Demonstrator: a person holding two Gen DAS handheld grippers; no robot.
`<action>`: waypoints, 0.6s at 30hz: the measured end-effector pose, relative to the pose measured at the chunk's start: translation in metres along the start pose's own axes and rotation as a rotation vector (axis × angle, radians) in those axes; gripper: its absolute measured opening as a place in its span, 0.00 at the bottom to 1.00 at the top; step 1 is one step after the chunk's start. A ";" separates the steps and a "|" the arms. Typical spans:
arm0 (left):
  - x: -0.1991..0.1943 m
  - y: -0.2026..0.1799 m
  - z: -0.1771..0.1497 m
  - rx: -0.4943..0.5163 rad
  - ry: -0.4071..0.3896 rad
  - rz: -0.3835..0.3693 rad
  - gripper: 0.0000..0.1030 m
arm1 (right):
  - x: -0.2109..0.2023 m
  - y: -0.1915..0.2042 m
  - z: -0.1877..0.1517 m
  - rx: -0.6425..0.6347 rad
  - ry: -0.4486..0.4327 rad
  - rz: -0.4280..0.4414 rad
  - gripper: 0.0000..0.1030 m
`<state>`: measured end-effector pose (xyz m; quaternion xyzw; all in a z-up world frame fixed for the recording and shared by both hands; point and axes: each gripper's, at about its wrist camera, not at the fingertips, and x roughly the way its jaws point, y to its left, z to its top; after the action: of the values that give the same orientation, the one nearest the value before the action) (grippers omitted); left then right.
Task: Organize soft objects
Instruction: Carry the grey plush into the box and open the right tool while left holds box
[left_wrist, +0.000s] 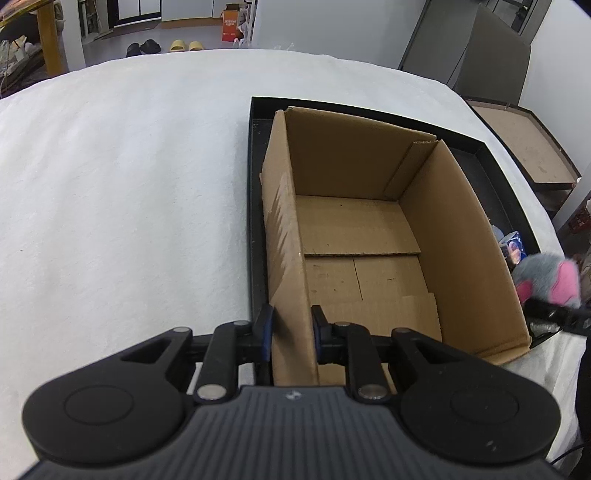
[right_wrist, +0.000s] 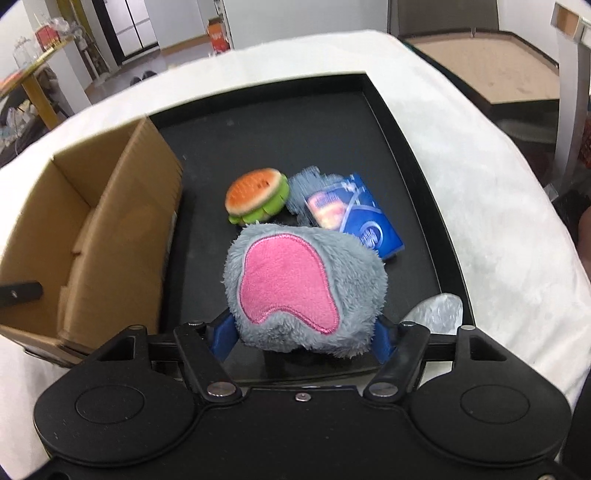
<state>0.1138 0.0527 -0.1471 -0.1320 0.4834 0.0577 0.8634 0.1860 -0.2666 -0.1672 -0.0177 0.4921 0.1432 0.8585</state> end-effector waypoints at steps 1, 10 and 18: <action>0.000 0.000 0.000 0.001 0.001 0.005 0.19 | -0.004 0.002 0.002 0.003 -0.009 0.007 0.66; -0.008 -0.002 -0.002 0.011 0.003 0.003 0.19 | -0.035 0.024 0.025 -0.013 -0.094 0.081 0.66; -0.008 -0.001 -0.001 0.015 0.002 -0.006 0.19 | -0.048 0.043 0.037 -0.041 -0.133 0.127 0.66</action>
<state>0.1092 0.0522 -0.1408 -0.1271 0.4842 0.0515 0.8641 0.1827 -0.2302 -0.1029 0.0055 0.4312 0.2081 0.8779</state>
